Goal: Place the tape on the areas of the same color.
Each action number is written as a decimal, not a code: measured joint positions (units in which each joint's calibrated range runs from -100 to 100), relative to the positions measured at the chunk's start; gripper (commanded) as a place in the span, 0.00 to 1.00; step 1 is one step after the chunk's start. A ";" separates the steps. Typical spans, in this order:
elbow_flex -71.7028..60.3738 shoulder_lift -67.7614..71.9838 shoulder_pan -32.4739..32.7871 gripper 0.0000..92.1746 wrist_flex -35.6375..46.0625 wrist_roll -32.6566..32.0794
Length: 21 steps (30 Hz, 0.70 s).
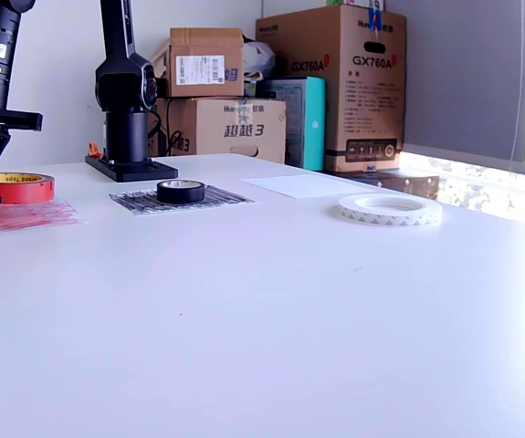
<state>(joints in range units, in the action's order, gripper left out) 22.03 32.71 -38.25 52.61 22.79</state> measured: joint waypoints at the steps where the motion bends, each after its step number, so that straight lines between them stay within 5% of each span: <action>1: 0.00 0.00 0.00 0.00 0.00 0.00; 21: 2.27 0.00 -0.94 0.03 0.01 0.65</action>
<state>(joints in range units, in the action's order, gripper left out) 24.30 32.71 -39.19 52.62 23.45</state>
